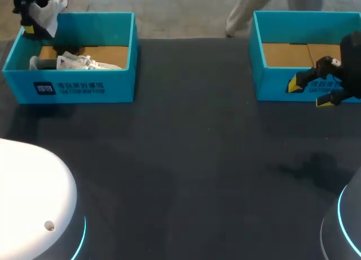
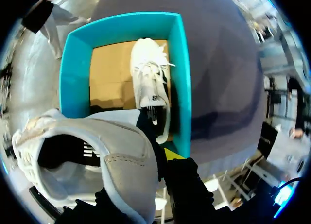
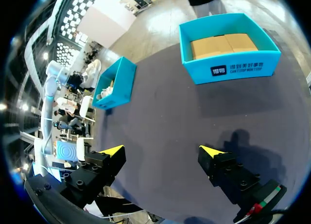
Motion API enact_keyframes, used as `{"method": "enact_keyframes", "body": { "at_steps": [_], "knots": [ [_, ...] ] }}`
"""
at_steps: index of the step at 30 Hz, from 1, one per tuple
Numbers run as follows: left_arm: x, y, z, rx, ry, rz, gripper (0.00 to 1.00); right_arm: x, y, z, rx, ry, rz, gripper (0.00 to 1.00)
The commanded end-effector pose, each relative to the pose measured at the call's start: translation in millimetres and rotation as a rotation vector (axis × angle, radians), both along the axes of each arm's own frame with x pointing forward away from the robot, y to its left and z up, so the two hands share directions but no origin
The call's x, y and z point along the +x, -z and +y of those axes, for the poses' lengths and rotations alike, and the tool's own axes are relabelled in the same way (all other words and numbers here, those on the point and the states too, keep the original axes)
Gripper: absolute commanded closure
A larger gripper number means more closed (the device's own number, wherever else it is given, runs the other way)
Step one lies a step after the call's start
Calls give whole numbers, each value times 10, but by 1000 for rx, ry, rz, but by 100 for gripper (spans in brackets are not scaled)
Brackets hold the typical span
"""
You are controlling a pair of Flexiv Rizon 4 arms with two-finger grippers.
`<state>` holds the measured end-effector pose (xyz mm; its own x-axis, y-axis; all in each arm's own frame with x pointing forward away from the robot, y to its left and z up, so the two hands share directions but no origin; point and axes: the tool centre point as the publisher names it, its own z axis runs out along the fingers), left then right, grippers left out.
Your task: Take the shoe out of the shoebox, open the shoe tongue, remove and reinsert the insole, then place the shoe into the shoebox
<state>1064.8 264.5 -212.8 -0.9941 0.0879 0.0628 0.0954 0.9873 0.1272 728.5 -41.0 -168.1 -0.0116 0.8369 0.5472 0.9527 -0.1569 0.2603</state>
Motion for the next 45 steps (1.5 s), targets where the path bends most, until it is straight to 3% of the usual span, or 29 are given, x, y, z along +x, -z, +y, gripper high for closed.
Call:
{"method": "enact_keyframes", "body": {
  "at_steps": [1, 5, 10, 15, 19, 23, 45],
  "knots": [
    [-18, -53, 115, 33, 441, 49, 100, 1, 8, 10, -2, 2, 0, 0],
    [15, -86, 177, 45, 571, 85, 100, 1, 8, 10, -2, 2, 0, 0],
    [17, -106, 299, 149, 934, 119, 100, 1, 8, 10, -2, 2, 0, 0],
    [-23, -204, 420, 133, 1276, 138, 100, 1, 8, 10, -2, 2, 0, 0],
    [-11, -263, 494, 94, 1433, 88, 100, 1, 8, 10, -2, 2, 0, 0],
    [-4, -304, 506, 47, 1494, 61, 100, 1, 8, 10, -2, 2, 0, 0],
    [15, -289, 493, 52, 1501, 67, 100, 1, 8, 10, -2, 2, 0, 0]
  ]
}}
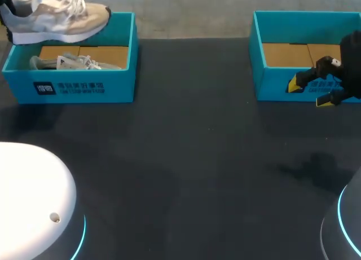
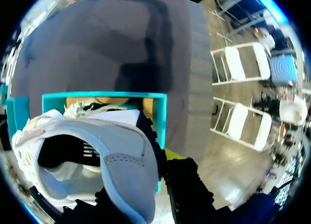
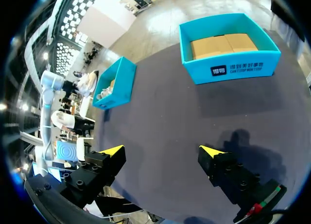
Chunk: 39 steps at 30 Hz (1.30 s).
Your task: Take the shoe out of the shoebox, open the shoe tongue, remove and reinsert the insole, then place the shoe into the shoebox
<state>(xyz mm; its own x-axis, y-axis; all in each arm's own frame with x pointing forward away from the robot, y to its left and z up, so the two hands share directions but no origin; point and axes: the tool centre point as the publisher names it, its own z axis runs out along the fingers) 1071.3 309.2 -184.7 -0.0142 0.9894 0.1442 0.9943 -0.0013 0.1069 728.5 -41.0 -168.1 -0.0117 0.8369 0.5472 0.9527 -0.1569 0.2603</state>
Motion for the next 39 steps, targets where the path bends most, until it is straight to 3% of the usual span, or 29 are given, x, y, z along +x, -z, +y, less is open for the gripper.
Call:
{"method": "enact_keyframes", "body": {
  "at_steps": [1, 9, 19, 20, 25, 39],
  "knots": [
    [-50, -8, 45, -6, 36, -6, 100, 1, 8, 10, -2, 2, 0, 0],
    [-39, 4, 39, -3, 30, -8, 100, 1, 8, 10, -2, 2, 0, 0],
    [164, 144, 29, -5, 37, -6, 100, 1, 8, 10, -2, 2, 0, 0],
    [281, 192, 44, 0, 38, -4, 100, 1, 8, 10, -2, 2, 0, 0],
    [493, 237, 99, 26, 22, -14, 100, 1, 8, 10, -2, 2, 0, 0],
    [937, 345, 133, 42, 0, -28, 100, 1, 8, 10, -2, 2, 0, 0]
  ]
}}
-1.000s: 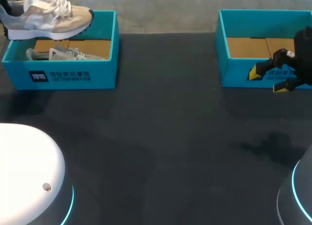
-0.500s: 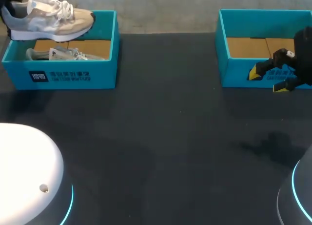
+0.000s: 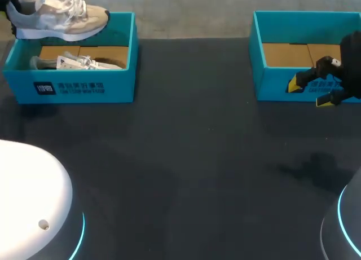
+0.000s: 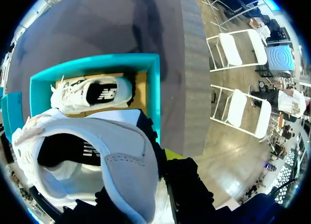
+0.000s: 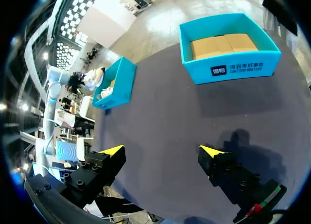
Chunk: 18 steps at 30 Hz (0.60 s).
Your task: Take the shoe out of the shoebox, open the shoe tongue, remove and reinsert the insole, then place the shoe into the shoebox
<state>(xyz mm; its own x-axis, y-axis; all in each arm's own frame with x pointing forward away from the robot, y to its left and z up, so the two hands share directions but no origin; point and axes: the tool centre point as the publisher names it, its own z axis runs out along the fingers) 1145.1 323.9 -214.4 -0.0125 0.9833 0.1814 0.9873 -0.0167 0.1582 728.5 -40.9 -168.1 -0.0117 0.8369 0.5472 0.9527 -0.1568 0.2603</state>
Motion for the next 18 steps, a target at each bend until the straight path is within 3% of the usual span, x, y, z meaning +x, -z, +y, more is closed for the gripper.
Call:
{"method": "enact_keyframes", "body": {
  "at_steps": [1, 9, 18],
  "knots": [
    [226, 67, -24, 5, -11, 21, 100, 2, 8, 9, -2, 2, 0, 0],
    [431, 269, -97, 11, -23, 19, 100, 2, 8, 9, -2, 2, 0, 0],
    [488, 535, -144, -2, 0, 18, 100, 2, 8, 9, -2, 2, 0, 0]
  ]
}}
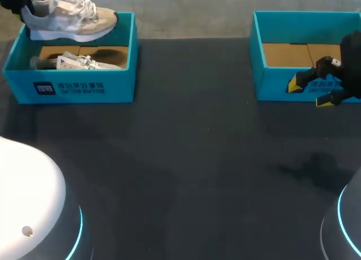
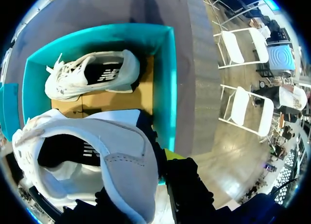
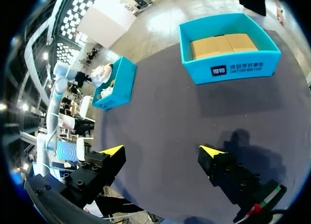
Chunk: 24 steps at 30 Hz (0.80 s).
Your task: Take the shoe out of the shoebox, open the shoe tongue, remove and reinsert the insole, then place the shoe into the shoebox
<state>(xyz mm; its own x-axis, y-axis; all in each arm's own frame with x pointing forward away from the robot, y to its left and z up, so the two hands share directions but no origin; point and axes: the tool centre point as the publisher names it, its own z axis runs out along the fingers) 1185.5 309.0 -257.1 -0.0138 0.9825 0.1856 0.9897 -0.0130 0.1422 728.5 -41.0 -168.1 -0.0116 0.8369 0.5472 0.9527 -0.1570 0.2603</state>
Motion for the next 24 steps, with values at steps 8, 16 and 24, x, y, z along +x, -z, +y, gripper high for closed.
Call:
{"method": "enact_keyframes", "body": {
  "at_steps": [8, 16, 24],
  "knots": [
    [126, 382, -37, 13, -10, -18, 100, 1, 8, 10, -2, 2, 0, 0],
    [159, 617, -75, 10, -22, 7, 100, 1, 8, 10, -2, 2, 0, 0],
    [207, 921, -189, 15, -11, 24, 100, 1, 8, 10, -2, 2, 0, 0]
  ]
}}
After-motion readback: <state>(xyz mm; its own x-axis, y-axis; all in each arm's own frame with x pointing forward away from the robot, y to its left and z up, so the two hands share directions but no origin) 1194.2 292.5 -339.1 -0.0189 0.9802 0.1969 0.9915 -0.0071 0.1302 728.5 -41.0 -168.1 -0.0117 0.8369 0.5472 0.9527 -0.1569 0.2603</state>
